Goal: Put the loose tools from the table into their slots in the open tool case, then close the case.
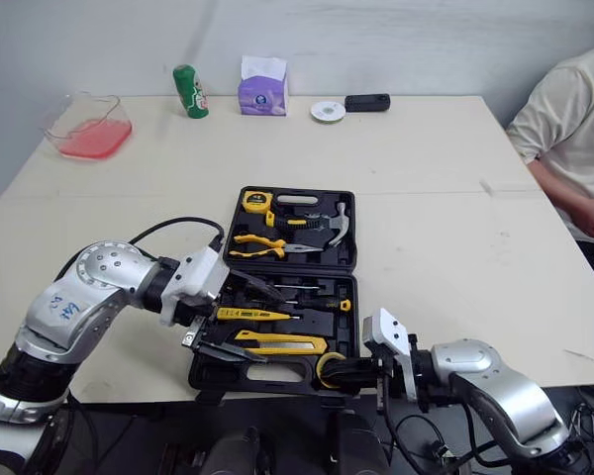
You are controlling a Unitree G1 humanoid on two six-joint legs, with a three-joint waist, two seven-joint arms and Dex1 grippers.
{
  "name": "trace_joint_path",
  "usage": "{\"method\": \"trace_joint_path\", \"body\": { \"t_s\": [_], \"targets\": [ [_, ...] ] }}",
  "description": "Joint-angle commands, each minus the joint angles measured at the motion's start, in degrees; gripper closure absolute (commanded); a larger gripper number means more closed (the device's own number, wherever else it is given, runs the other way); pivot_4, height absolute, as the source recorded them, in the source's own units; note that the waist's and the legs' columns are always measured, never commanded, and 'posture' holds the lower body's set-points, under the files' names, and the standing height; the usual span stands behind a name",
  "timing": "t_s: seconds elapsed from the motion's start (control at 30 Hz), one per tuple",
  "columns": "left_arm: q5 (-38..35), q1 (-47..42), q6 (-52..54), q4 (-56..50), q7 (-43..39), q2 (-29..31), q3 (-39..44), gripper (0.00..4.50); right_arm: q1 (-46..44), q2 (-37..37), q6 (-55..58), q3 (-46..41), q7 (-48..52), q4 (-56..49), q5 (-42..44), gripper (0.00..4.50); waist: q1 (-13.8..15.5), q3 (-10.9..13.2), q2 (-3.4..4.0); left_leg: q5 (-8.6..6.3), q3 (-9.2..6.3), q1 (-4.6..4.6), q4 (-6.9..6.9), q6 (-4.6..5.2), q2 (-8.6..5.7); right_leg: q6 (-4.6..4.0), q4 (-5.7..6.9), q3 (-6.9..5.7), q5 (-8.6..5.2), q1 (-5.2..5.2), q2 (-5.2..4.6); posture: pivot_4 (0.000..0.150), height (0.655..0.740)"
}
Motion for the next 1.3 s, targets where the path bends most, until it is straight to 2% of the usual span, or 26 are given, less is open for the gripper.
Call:
{"method": "trace_joint_path", "body": {
  "t_s": [0.03, 0.1, 0.17, 0.27, 0.43, 0.47, 0.53, 0.57, 0.7, 0.9, 1.0, 1.3],
  "targets": [
    [-0.71, 1.84, 1.51, 0.76, 3.02, 1.65, 5.06, 0.00, -1.82, -2.44, 2.61, -8.30, -1.84, -4.66, 5.54, 4.47, -0.10, 0.02, 0.03, 0.00, 0.00, 0.00, -0.01, 0.00, 0.00, 0.00, 0.01, 0.01, 0.00, -0.01, 0.00, 0.150, 0.7400],
    [0.20, 3.07, 0.74, 3.62, 4.48, 2.45, 7.78, 0.00, -3.25, -3.02, 3.96, -12.65, -4.19, -3.63, 7.02, 4.47, -0.05, 0.02, 0.03, -0.02, -0.02, 0.01, -0.01, -0.02, 0.03, 0.00, 0.00, 0.01, 0.00, -0.03, 0.05, 0.150, 0.7400],
    [2.67, 3.83, -2.58, 10.89, 6.34, 3.79, 11.37, 0.00, -5.71, -4.60, 4.49, -16.22, -7.17, 0.04, 4.66, 4.47, -0.01, 0.03, 0.04, -0.03, -0.01, 0.02, -0.01, -0.04, 0.07, -0.01, 0.00, 0.00, 0.00, -0.04, 0.09, 0.150, 0.7400],
    [6.77, 2.42, -7.77, 23.21, 8.37, 5.35, 13.77, 0.80, -9.12, -6.51, 3.35, -15.57, -10.88, 6.71, -2.13, 4.50, 0.00, 0.03, 0.04, -0.04, 0.00, 0.00, -0.02, -0.03, 0.06, -0.03, -0.03, -0.01, 0.00, -0.08, 0.09, 0.150, 0.7400],
    [13.86, -0.59, -16.96, 35.94, 9.57, 4.39, 10.86, 3.26, -14.31, -4.57, 3.03, -9.63, -14.80, 13.34, -9.30, 4.50, -0.01, 0.03, 0.04, -0.08, 0.27, -0.34, -0.05, 0.03, 0.02, -0.01, 0.05, -0.01, 0.00, -0.58, -0.07, 0.150, 0.7400],
    [15.14, -1.14, -18.04, 37.26, 9.86, 3.67, 9.81, 3.42, -15.39, -4.15, 2.99, -7.98, -14.93, 14.27, -10.57, 4.50, 0.00, 0.03, 0.04, -0.07, 0.29, -0.38, -0.04, 0.03, 0.01, -0.01, 0.08, -0.01, 0.00, -0.62, -0.09, 0.150, 0.7400],
    [17.06, -2.45, -19.40, 39.27, 10.61, 1.80, 8.19, 4.25, -17.41, -3.16, 2.62, -5.03, -14.74, 15.97, -12.81, 4.50, 0.06, 0.03, 0.04, -0.07, 0.38, -0.54, -0.02, 0.03, -0.05, -0.01, 0.16, -0.06, 0.00, -0.82, -0.21, 0.150, 0.7400],
    [17.69, -3.00, -19.94, 40.06, 10.81, 1.08, 7.78, 4.43, -18.11, -2.77, 2.48, -4.13, -14.61, 16.60, -13.60, 4.50, 0.03, 0.03, 0.04, -0.07, 0.37, -0.65, 0.03, 0.05, -0.06, 0.00, 0.16, -0.10, 0.00, -0.90, -0.24, 0.150, 0.7400],
    [18.51, -5.01, -18.83, 40.06, 11.93, -2.53, 6.35, 4.43, -21.40, -0.41, 1.72, -0.80, -14.13, 19.13, -16.10, 4.50, 0.03, 0.03, 0.04, -0.06, 0.29, -0.85, 0.13, 0.06, -0.06, 0.05, 0.15, -0.19, 0.03, -0.98, -0.25, 0.150, 0.7400],
    [16.71, -2.66, -11.53, 29.40, 10.28, -6.44, 3.47, 4.43, -26.88, 3.25, 2.55, 1.53, -12.47, 20.30, -17.04, 4.50, -0.05, 0.03, 0.05, -0.05, 0.25, -0.94, 0.37, 0.09, -0.10, 0.08, 0.41, -0.19, 0.05, -1.06, -0.34, 0.150, 0.7400],
    [16.80, -2.31, -7.61, 26.16, 11.77, -7.88, 3.03, 4.43, -27.22, 2.92, 3.07, 1.35, -11.34, 20.40, -17.22, 4.50, 0.04, 0.03, 0.05, -0.06, 0.24, -0.97, 0.40, 0.10, -0.12, 0.08, 0.41, -0.21, 0.05, -1.06, -0.38, 0.150, 0.7400],
    [18.05, -2.11, -4.99, 26.18, 14.09, -9.14, 4.02, 4.43, -26.30, 0.52, 1.55, 1.52, -9.34, 21.66, -20.61, 4.50, 0.41, 0.03, 0.05, -0.06, 0.10, -1.01, 0.53, 0.22, -0.23, 0.11, 0.44, -0.34, 0.07, -0.99, -0.55, 0.150, 0.7400]
  ]
}}
